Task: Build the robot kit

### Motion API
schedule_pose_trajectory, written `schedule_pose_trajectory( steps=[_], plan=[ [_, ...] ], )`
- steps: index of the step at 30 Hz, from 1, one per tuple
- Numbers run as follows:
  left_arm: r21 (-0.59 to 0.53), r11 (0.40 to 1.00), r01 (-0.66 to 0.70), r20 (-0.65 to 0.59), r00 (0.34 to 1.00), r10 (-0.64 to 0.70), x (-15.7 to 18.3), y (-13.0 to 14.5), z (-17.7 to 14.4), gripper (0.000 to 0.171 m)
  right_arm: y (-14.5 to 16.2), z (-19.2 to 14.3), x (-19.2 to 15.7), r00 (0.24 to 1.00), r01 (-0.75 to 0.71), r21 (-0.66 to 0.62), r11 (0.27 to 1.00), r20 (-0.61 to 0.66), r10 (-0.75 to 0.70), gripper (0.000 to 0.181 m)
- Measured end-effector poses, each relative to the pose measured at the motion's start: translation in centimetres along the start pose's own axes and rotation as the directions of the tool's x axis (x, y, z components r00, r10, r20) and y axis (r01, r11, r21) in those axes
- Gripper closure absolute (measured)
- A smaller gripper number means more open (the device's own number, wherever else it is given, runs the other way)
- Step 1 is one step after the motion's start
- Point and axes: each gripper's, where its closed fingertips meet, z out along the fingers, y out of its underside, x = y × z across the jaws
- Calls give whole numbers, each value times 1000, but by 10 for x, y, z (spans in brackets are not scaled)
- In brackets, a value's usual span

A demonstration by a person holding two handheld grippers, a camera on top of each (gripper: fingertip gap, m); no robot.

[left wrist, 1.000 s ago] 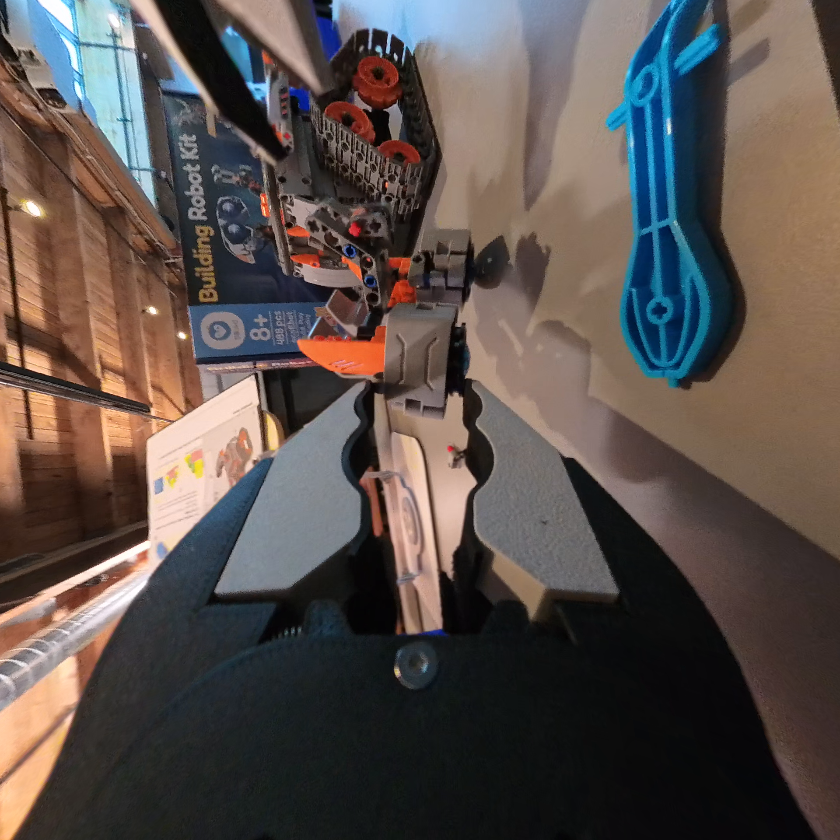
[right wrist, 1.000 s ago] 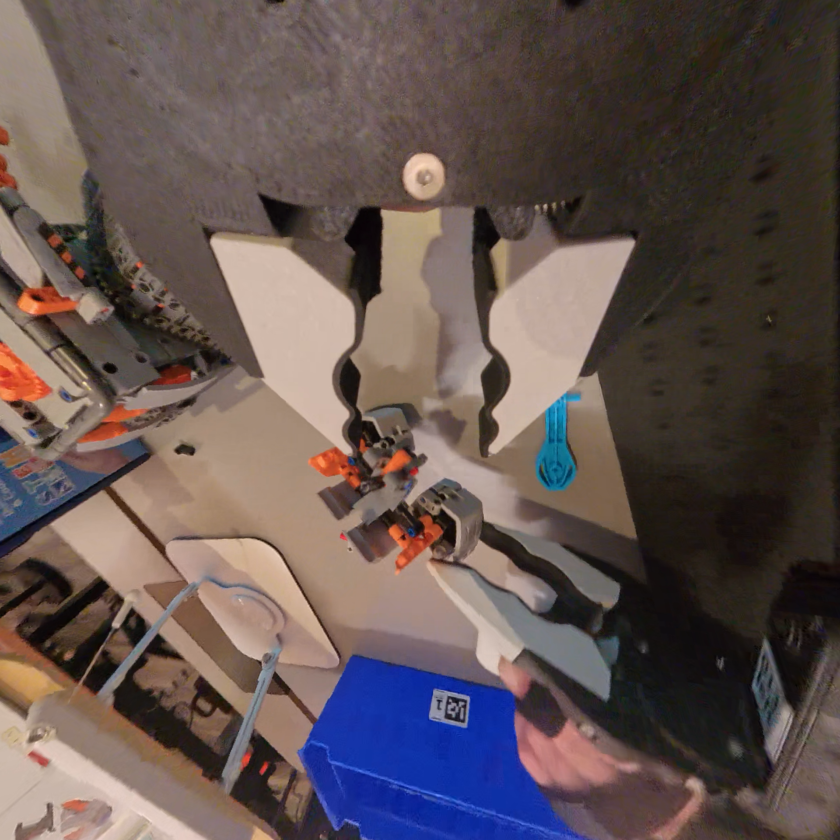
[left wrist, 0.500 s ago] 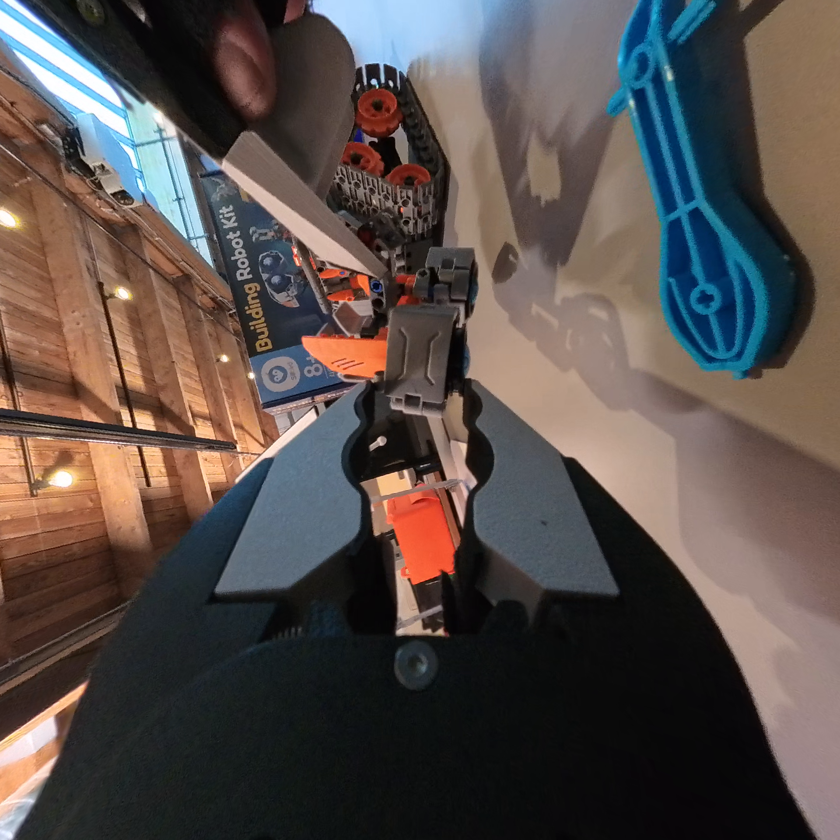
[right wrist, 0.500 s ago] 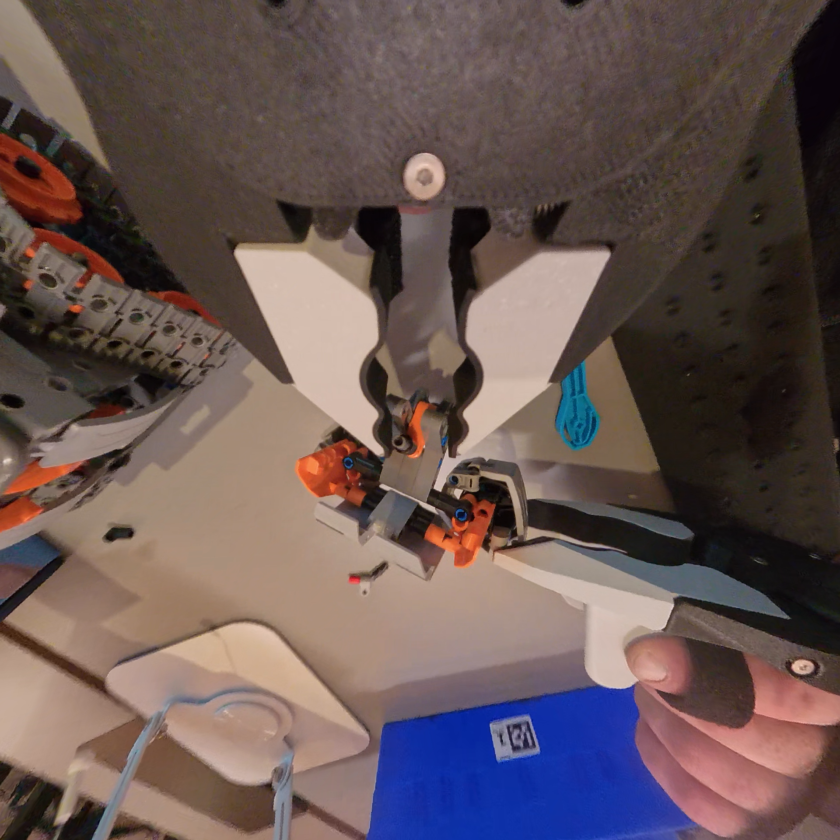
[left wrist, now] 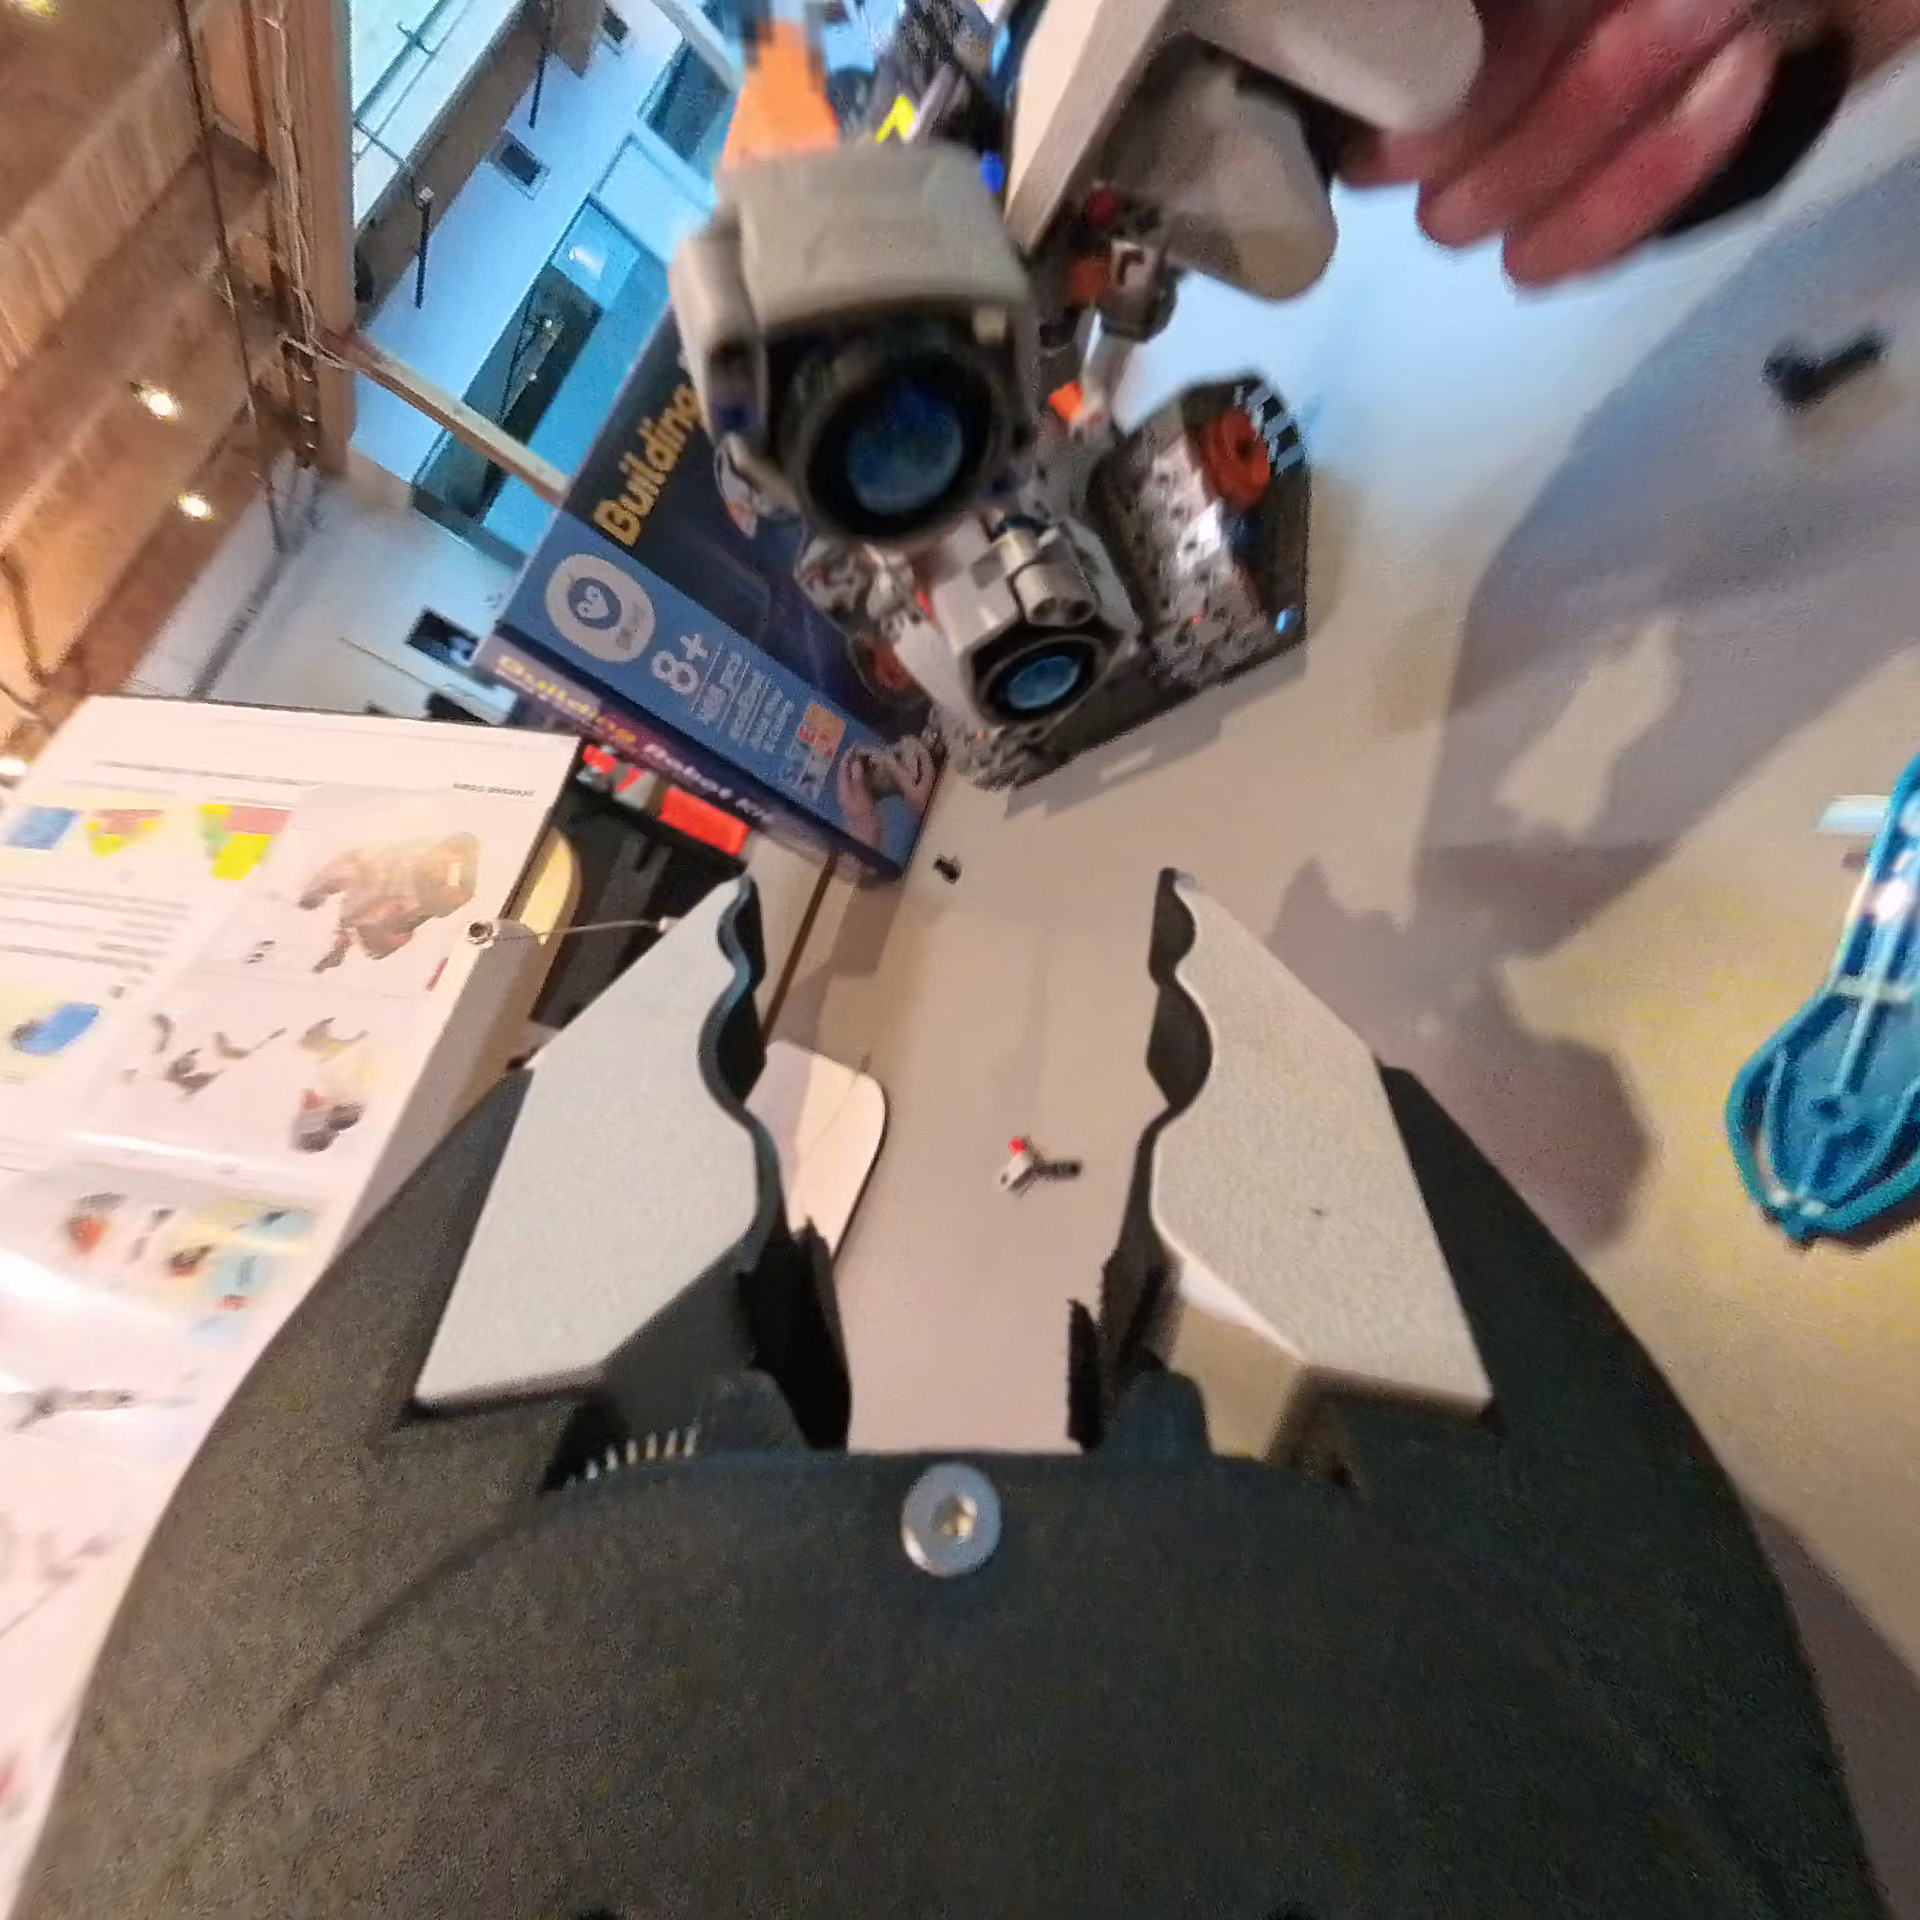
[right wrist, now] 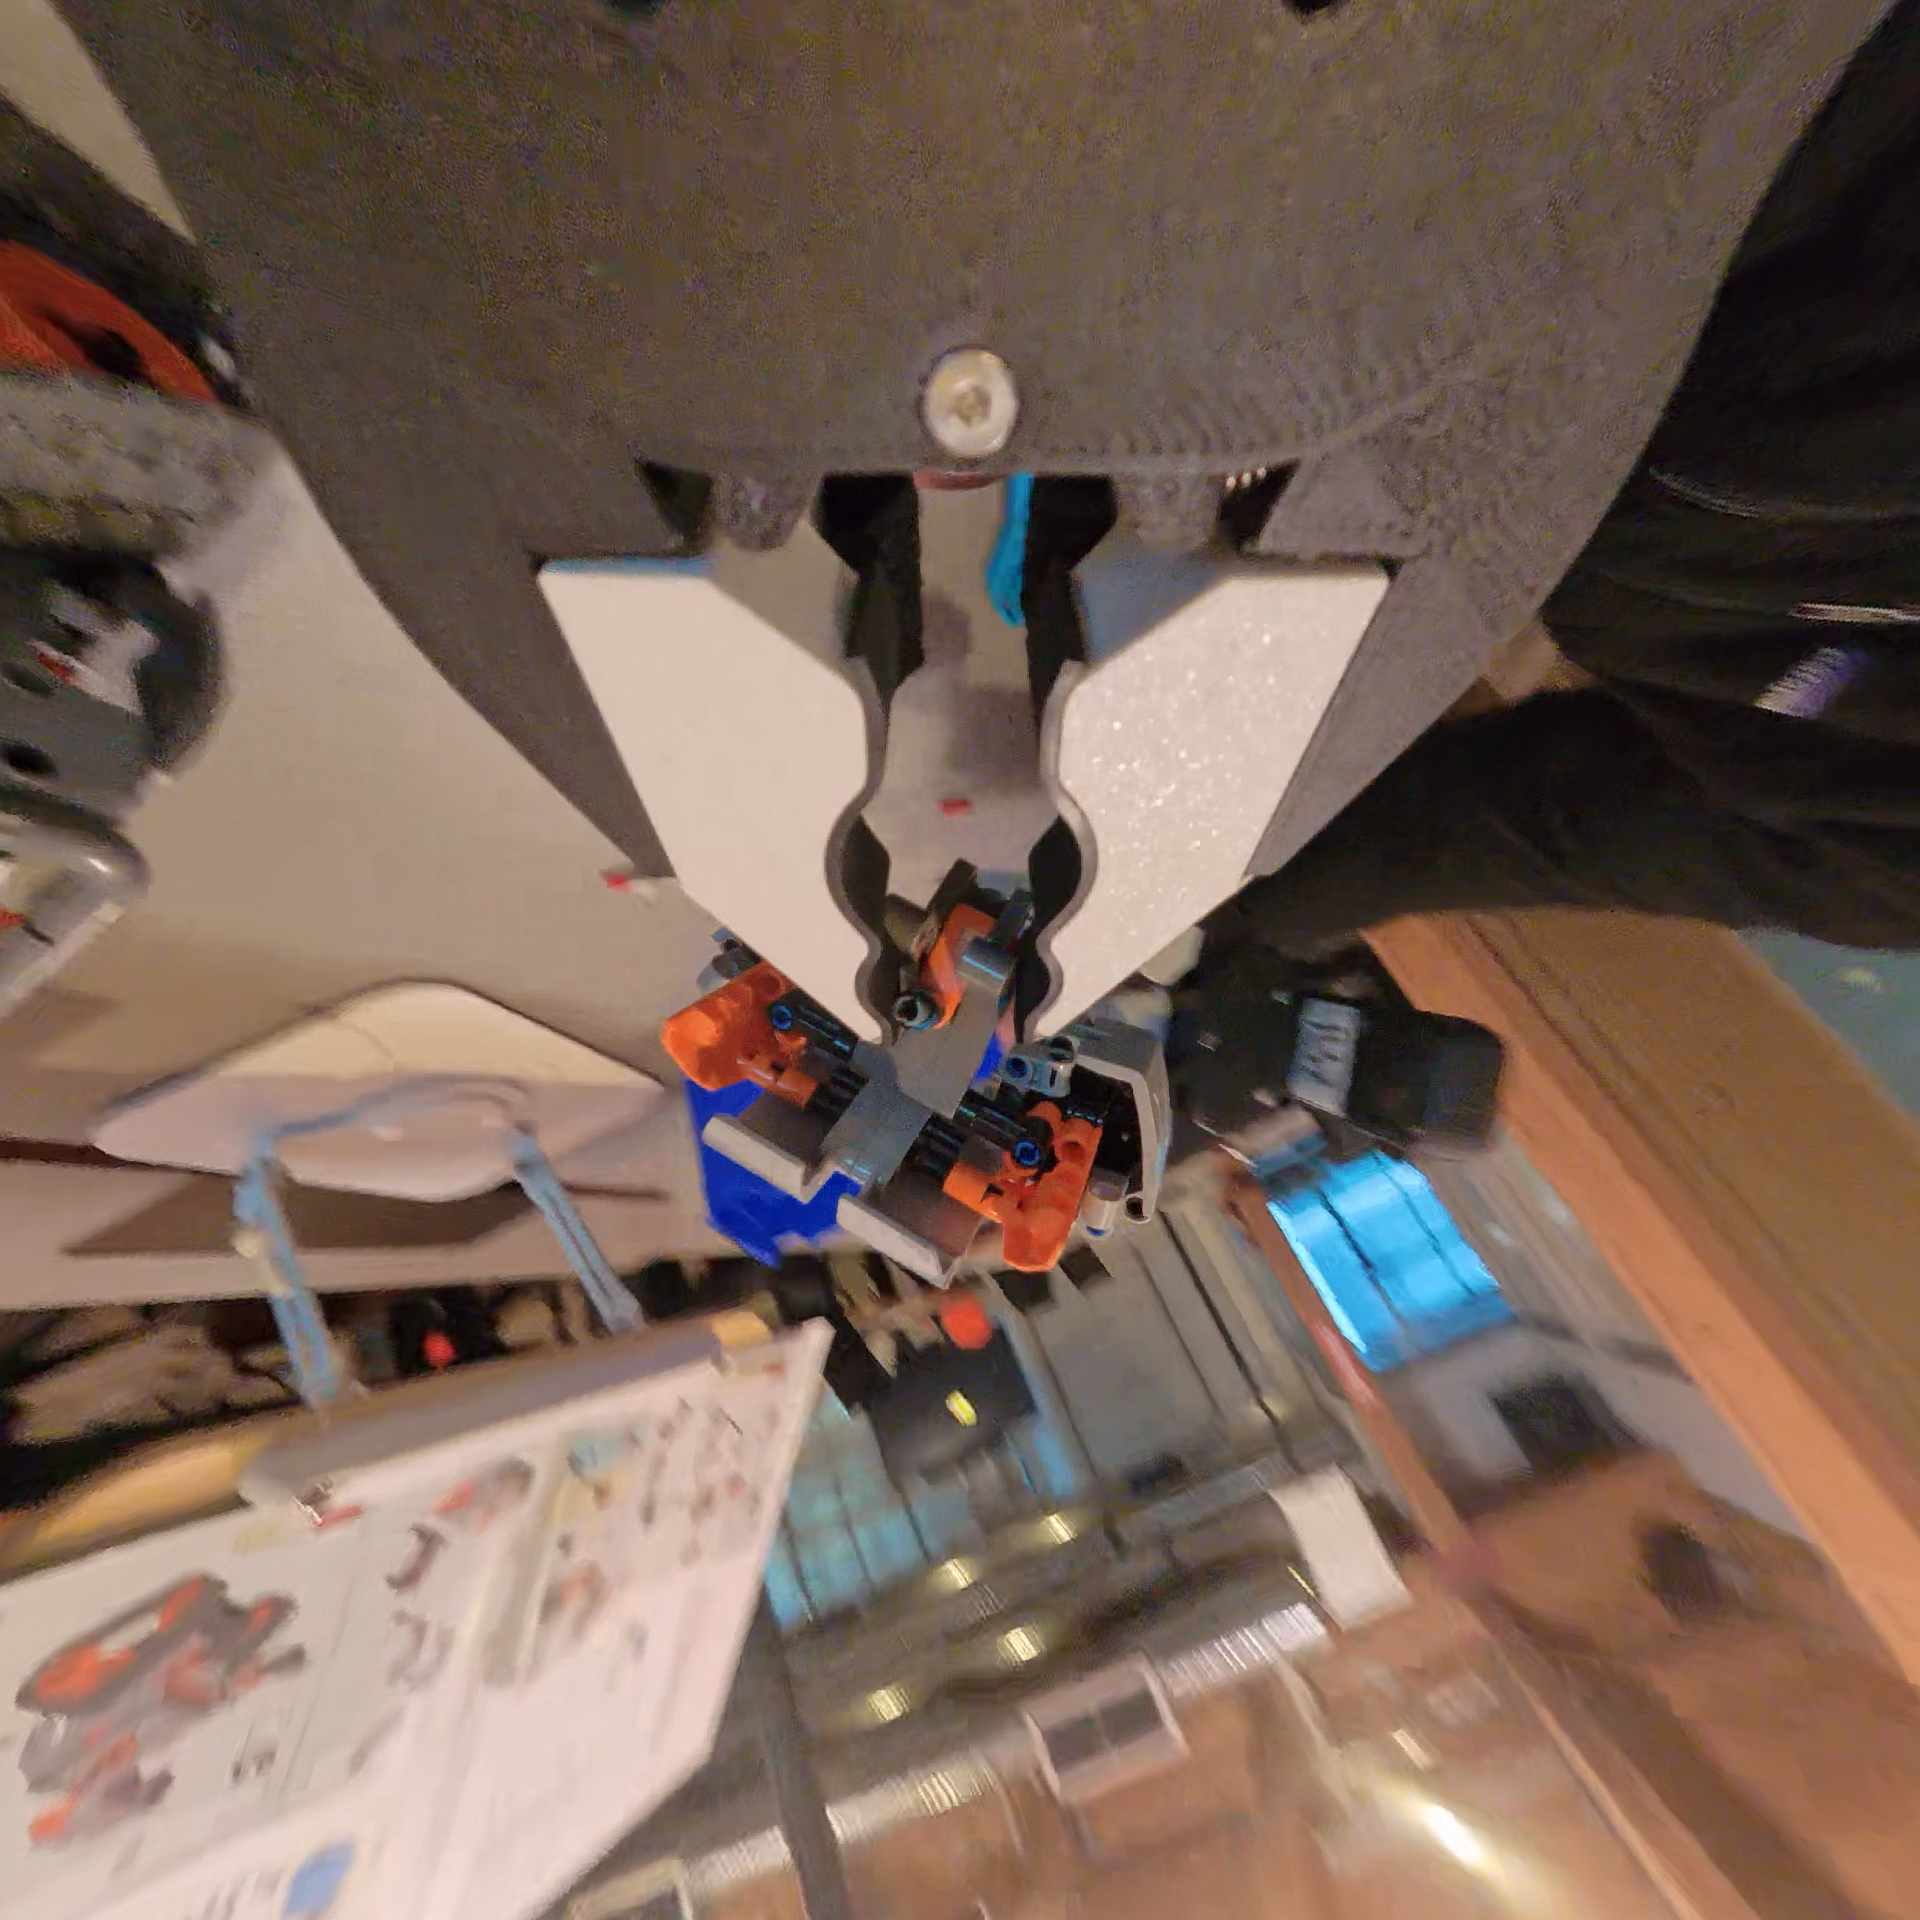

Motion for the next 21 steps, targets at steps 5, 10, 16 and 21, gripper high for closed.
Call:
schedule_pose_trajectory(
  steps=[5, 10, 16, 21],
  plan=[
    [154, 967, 203, -72, 978, -194, -16, -44, 11, 100, -31, -10, -19, 975, -157, 244, 957, 194, 110, 161],
    [240, 941, 238, -119, 969, -215, -24, -83, 23, 104, -44, -21, -33, 967, -171, 335, 927, 237, 93, 161],
    [281, 928, 246, -185, 962, -199, -10, -96, 30, 125, -37, -22, -40, 959, -204, 347, 915, 258, 115, 161],
    [272, 932, 241, -188, 963, -194, -7, -88, 26, 126, -31, -21, -31, 962, -231, 351, 907, 221, 159, 159]
  ],
)
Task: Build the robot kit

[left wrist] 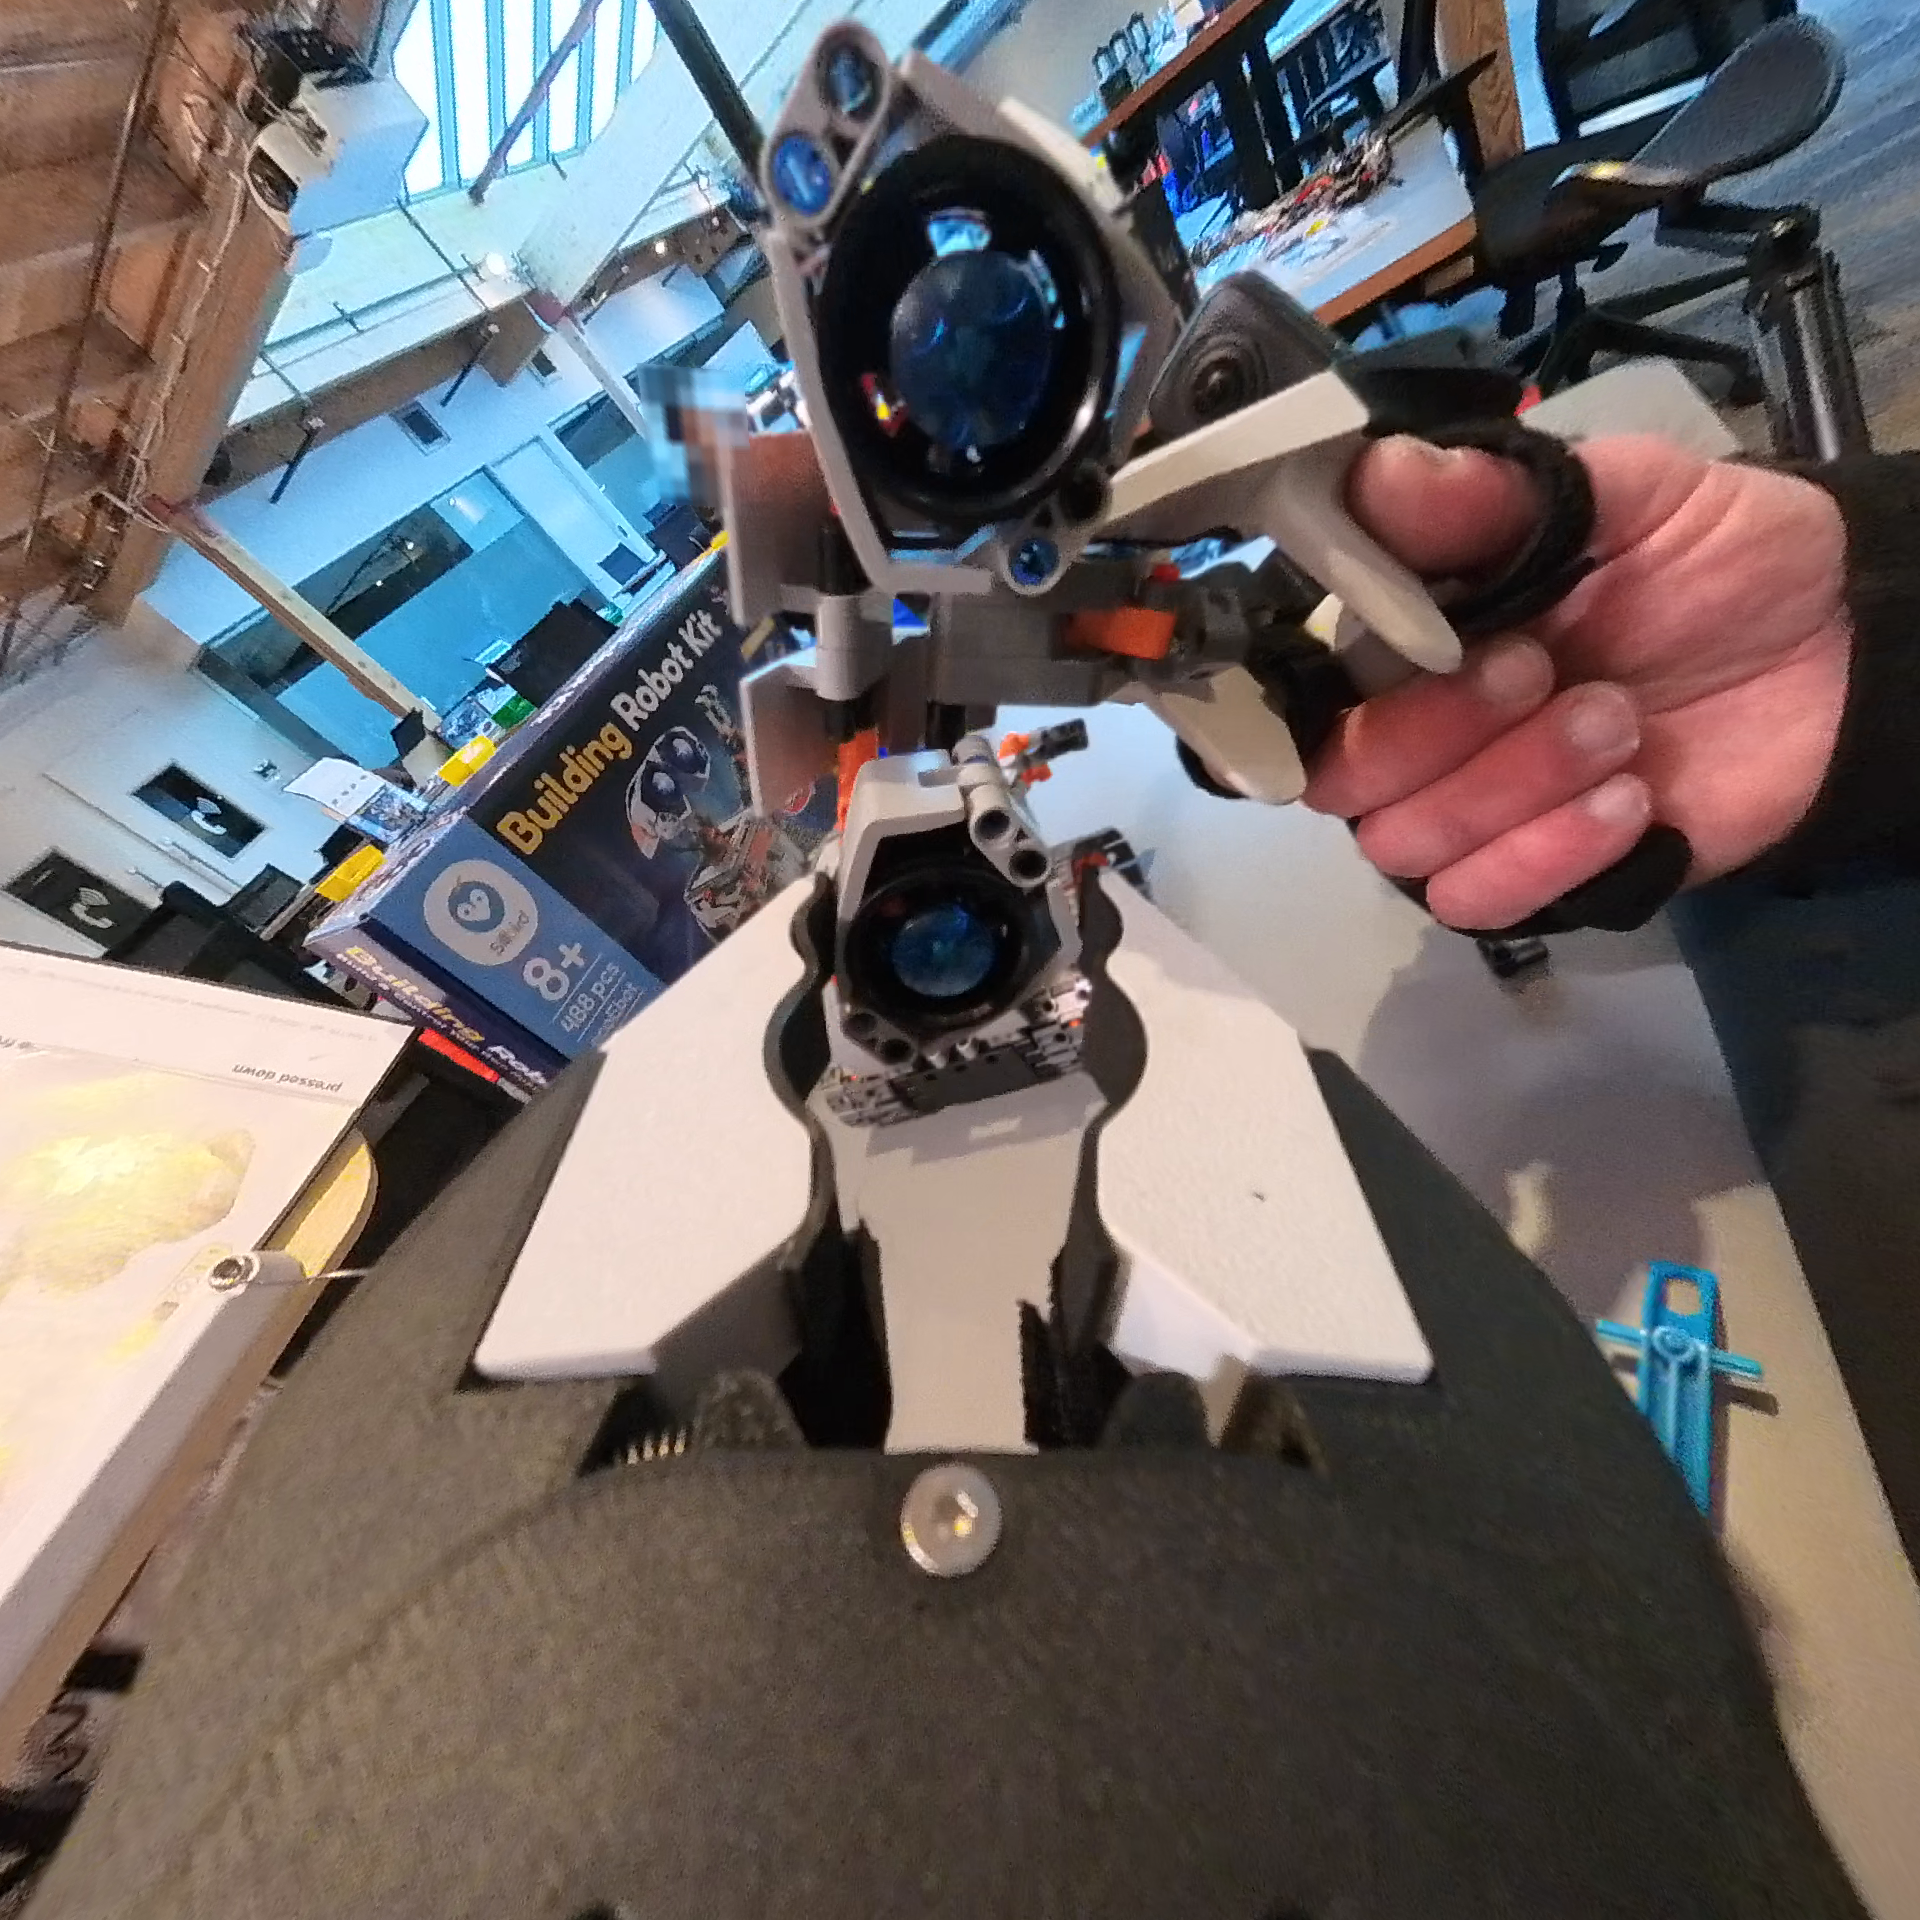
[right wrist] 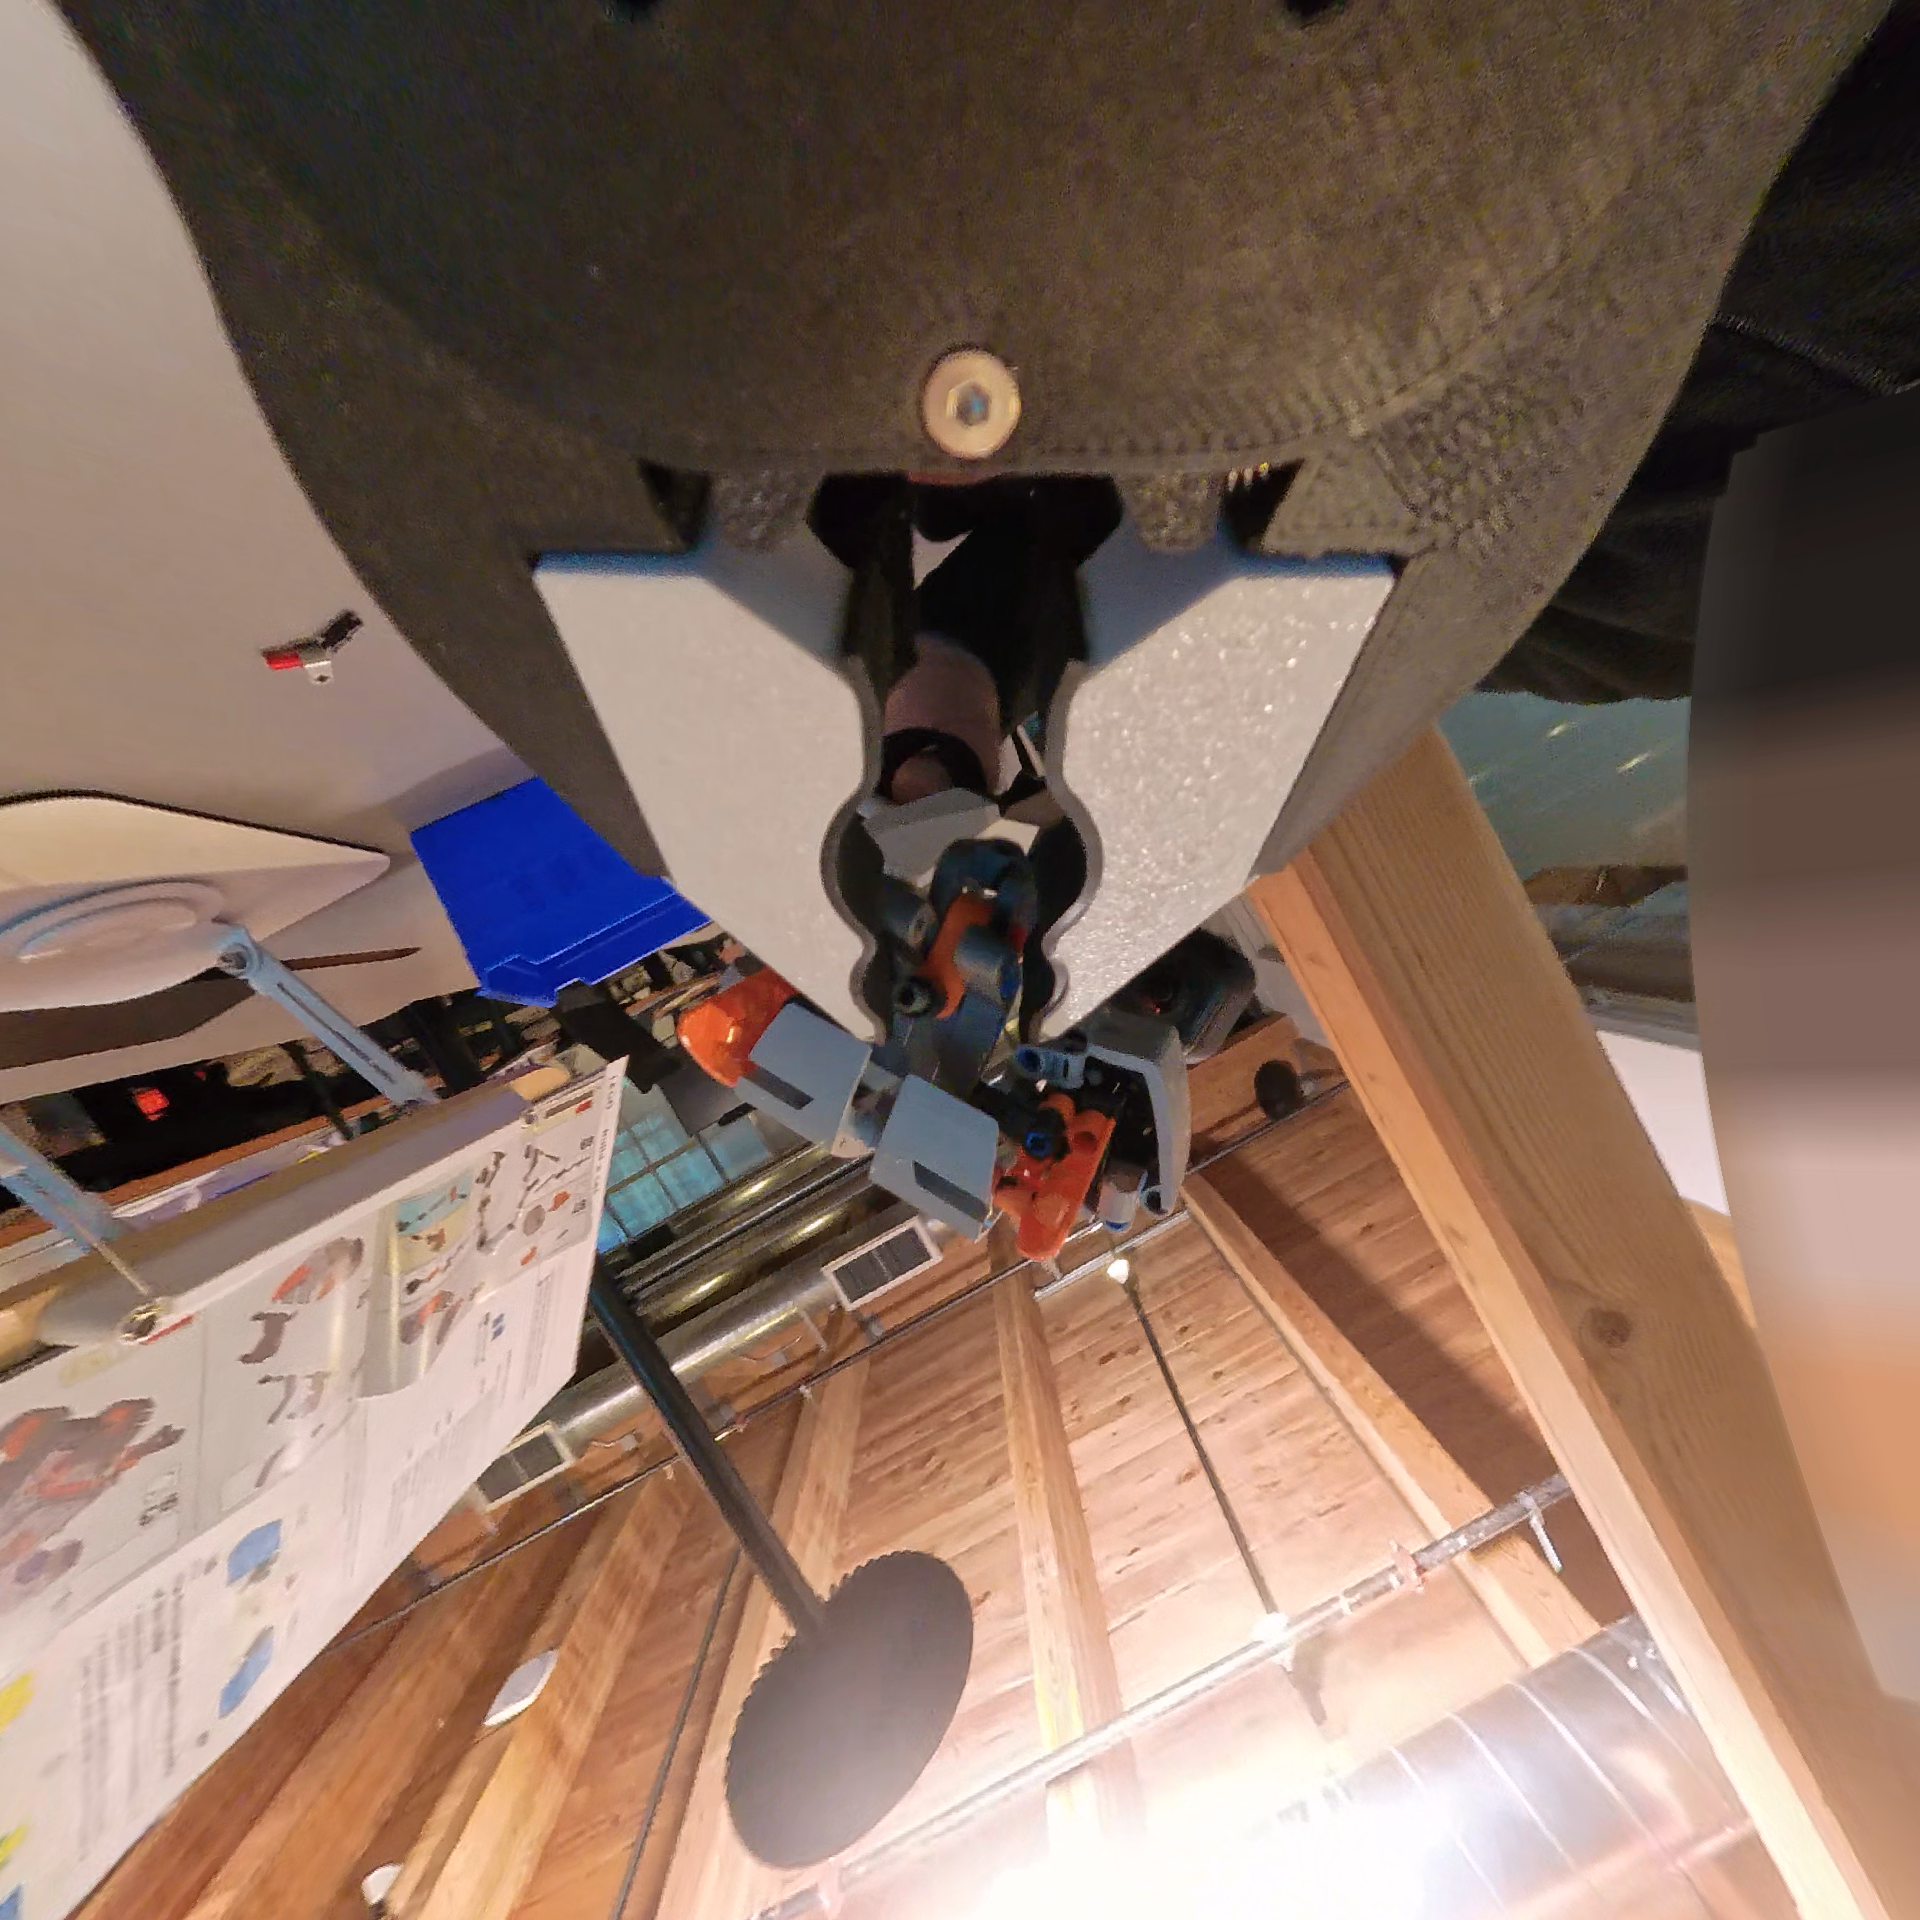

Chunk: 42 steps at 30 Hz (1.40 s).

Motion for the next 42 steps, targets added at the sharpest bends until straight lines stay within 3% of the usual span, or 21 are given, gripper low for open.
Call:
schedule_pose_trajectory(
  steps=[3, 9, 13, 16, 19, 23, 26, 30, 35, 38, 42],
  plan=[
    [-38, 999, 8, 0, 1000, -8, -5, 2, -2, 126, -5, -4, 9, 997, 34, -13, 999, -74, -35, 144],
    [-105, 994, 8, 8, 1000, -7, -17, 2, 0, 127, -11, -13, 16, 944, 222, -135, 966, -219, -247, 143],
    [-131, 991, 15, 17, 1000, -12, -21, 1, 2, 127, -15, -24, 25, 812, 400, -279, 873, -333, -479, 140],
    [-168, 986, 5, 7, 1000, -4, -18, 5, 5, 130, -1, -25, 31, 755, 420, -404, 813, -342, -559, 139],
    [-198, 980, -10, -7, 1000, 8, -16, 9, 6, 131, 19, -26, 39, 765, 352, -490, 798, -341, -547, 138],
    [-227, 974, 9, -39, 999, -19, -14, 12, 8, 131, 57, -23, 48, 852, 174, -554, 814, -330, -407, 137],
    [-221, 974, 48, -72, 995, -65, -12, 10, 11, 131, 82, -13, 49, 923, 25, -527, 849, -314, -221, 134],
    [-146, 988, 51, -119, 990, -69, -6, -7, 15, 131, 89, 5, 43, 967, -120, -456, 882, -256, 0, 127],
    [-31, 999, 43, -144, 988, -47, -2, -30, 17, 131, 88, 19, 33, 981, -175, -432, 885, -155, 118, 128],
    [4, 1000, 23, -157, 987, -22, 4, -41, 19, 131, 79, 22, 28, 992, -104, -415, 904, -111, 63, 156],
    [20, 1000, 9, -161, 987, -5, 4, -52, 21, 129, 68, 22, 24, 996, -36, -401, 915, -94, -2, 157]
  ],
)
